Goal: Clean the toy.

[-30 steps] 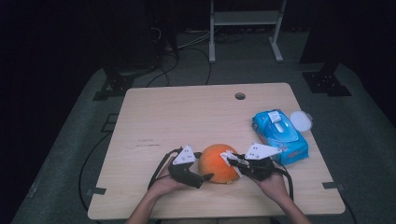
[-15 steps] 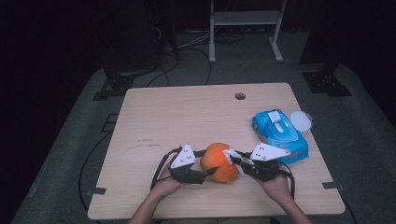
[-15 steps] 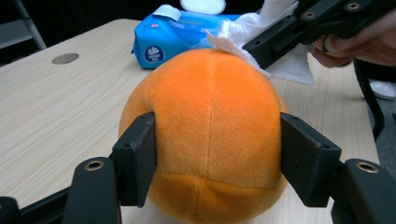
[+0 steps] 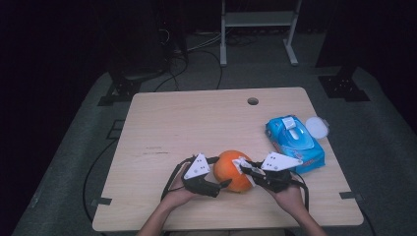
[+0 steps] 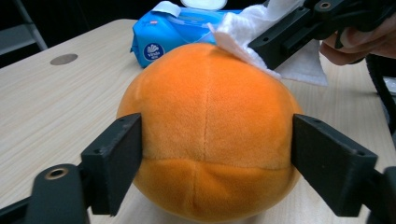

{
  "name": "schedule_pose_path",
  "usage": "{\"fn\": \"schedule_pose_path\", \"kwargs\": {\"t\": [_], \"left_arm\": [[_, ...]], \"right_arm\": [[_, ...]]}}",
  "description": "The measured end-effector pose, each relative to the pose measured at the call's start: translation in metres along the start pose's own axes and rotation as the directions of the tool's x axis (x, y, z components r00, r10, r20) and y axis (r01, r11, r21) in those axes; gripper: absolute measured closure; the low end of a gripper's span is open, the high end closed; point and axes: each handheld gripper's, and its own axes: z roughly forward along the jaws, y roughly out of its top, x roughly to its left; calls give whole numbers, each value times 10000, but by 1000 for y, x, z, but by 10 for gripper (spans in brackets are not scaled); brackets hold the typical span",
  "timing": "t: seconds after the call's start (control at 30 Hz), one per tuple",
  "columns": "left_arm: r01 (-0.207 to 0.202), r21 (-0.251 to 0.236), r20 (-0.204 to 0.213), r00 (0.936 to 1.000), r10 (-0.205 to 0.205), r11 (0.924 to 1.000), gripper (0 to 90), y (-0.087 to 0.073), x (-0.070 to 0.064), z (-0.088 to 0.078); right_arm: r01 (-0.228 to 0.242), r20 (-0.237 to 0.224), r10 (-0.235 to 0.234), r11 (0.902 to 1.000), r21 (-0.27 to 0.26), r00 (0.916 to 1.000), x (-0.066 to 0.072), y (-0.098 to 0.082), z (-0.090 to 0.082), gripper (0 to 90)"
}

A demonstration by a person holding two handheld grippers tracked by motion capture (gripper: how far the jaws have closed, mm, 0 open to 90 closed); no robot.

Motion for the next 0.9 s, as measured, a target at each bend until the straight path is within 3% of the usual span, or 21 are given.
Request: {"fn": "schedule_pose_path", "kwargs": {"t": [0.1, 0.27, 0.4, 0.47, 0.5, 0.57, 0.7, 0.8, 0.9], "left_arm": [[134, 77, -76, 9999, -134, 9999, 191, -2, 1, -1], [809, 52, 124, 9966, -810, 9967, 187, -5, 8, -2], [907, -5, 96, 9958, -907, 9959, 183, -5, 7, 0], [913, 30, 11, 9958, -913, 9958, 182, -2, 5, 1], [841, 65, -63, 9964, -841, 9964, 182, 1, 3, 2], [607, 76, -154, 9980, -606, 9981, 182, 5, -3, 4], [-252, 204, -301, 9992, 259, 9995, 182, 11, -16, 7], [-693, 286, -454, 9965, 705, 9972, 181, 12, -22, 9], [-656, 236, -414, 9969, 665, 9976, 181, 10, -21, 9]], "right_arm": [[-120, -162, 118, 9998, -126, 9998, -2, -2, 0, 767], [-74, -41, 73, 9999, -150, 10000, -3, -5, -1, 764], [-118, 72, 119, 9998, -158, 9999, -3, -6, -3, 761], [187, 178, -183, 9996, -204, 9997, 3, -1, -4, 760], [234, 113, -232, 9995, -216, 9997, 6, 1, -4, 759], [478, -468, -504, 9974, -540, 9976, 17, 7, -3, 759], [1099, -712, -1144, 9918, -646, 9909, 34, 16, 0, 756], [1697, -407, -1719, 9842, -510, 9843, 40, 19, 1, 757], [1462, -56, -1468, 9877, -558, 9892, 31, 18, -4, 758]]}}
